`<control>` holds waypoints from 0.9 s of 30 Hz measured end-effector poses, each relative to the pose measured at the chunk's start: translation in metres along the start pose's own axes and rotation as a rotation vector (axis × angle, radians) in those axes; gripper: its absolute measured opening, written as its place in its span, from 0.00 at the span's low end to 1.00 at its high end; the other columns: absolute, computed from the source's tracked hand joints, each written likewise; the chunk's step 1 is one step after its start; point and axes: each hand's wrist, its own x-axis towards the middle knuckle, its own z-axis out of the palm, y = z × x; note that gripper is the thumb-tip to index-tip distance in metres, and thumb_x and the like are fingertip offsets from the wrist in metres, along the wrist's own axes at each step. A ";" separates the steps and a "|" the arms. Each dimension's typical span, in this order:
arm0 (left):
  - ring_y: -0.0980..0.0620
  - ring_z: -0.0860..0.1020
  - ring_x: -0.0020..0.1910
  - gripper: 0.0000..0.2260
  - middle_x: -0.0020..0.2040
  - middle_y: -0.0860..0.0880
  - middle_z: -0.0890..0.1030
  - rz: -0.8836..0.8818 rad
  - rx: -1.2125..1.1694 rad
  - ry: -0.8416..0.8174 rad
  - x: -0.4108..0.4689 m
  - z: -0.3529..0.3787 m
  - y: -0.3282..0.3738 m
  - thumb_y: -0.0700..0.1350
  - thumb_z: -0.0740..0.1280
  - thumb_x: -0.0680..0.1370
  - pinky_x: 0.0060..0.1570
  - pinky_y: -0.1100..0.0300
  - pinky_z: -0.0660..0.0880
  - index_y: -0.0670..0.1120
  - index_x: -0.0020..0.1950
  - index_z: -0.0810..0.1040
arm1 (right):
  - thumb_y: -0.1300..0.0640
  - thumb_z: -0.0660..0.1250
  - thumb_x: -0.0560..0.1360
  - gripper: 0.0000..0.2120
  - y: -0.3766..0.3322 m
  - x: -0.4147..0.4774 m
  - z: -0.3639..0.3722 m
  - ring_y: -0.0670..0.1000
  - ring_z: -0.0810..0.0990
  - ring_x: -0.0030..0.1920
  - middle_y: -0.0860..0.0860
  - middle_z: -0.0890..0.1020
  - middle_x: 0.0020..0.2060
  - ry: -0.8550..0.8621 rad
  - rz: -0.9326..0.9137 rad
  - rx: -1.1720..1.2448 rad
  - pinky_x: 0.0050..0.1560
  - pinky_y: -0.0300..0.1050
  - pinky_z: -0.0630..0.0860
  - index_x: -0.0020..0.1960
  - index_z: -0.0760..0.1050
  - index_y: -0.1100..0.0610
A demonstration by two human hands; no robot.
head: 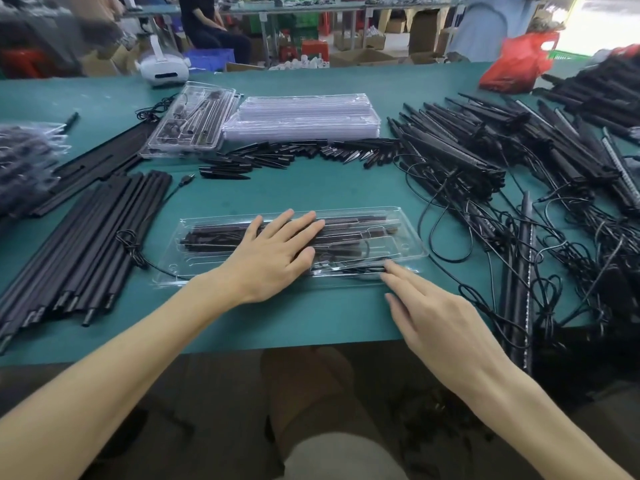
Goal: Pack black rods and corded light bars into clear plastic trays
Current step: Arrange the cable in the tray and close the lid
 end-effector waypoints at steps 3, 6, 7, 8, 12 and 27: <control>0.58 0.41 0.81 0.25 0.81 0.65 0.44 0.000 0.011 0.004 0.000 0.000 0.002 0.60 0.41 0.83 0.78 0.42 0.42 0.63 0.81 0.44 | 0.67 0.70 0.76 0.10 0.004 -0.004 -0.010 0.53 0.85 0.54 0.55 0.85 0.53 0.163 -0.034 0.054 0.50 0.52 0.84 0.57 0.82 0.63; 0.57 0.41 0.81 0.25 0.81 0.64 0.44 0.000 0.024 0.006 0.000 -0.001 0.002 0.59 0.41 0.83 0.78 0.42 0.43 0.63 0.81 0.44 | 0.60 0.67 0.79 0.10 0.009 0.012 -0.022 0.52 0.82 0.54 0.52 0.84 0.51 0.227 -0.001 0.090 0.51 0.51 0.82 0.58 0.81 0.61; 0.57 0.41 0.81 0.25 0.81 0.64 0.44 0.002 0.031 0.003 -0.001 -0.001 0.002 0.59 0.41 0.84 0.78 0.42 0.43 0.62 0.81 0.44 | 0.56 0.66 0.80 0.12 0.012 0.022 -0.025 0.51 0.79 0.58 0.52 0.83 0.54 0.198 0.034 0.081 0.54 0.50 0.80 0.60 0.80 0.60; 0.57 0.41 0.81 0.24 0.81 0.64 0.43 0.006 0.037 -0.007 -0.001 -0.001 0.001 0.59 0.41 0.84 0.78 0.42 0.43 0.62 0.81 0.43 | 0.52 0.65 0.80 0.16 0.016 0.033 -0.026 0.50 0.76 0.63 0.50 0.81 0.59 0.142 0.064 0.062 0.59 0.48 0.78 0.64 0.78 0.59; 0.56 0.39 0.80 0.28 0.80 0.65 0.41 0.011 0.040 -0.081 0.000 -0.008 0.002 0.64 0.37 0.81 0.78 0.42 0.42 0.62 0.81 0.42 | 0.40 0.66 0.78 0.31 0.032 0.059 -0.017 0.48 0.62 0.74 0.47 0.72 0.72 -0.204 0.066 0.010 0.72 0.45 0.63 0.76 0.67 0.53; 0.46 0.79 0.63 0.18 0.62 0.48 0.81 0.399 0.197 0.393 -0.025 -0.043 0.028 0.54 0.59 0.84 0.63 0.49 0.74 0.43 0.63 0.80 | 0.56 0.58 0.84 0.11 0.038 0.061 -0.002 0.51 0.69 0.67 0.40 0.84 0.52 -0.220 0.035 -0.149 0.46 0.54 0.80 0.63 0.74 0.55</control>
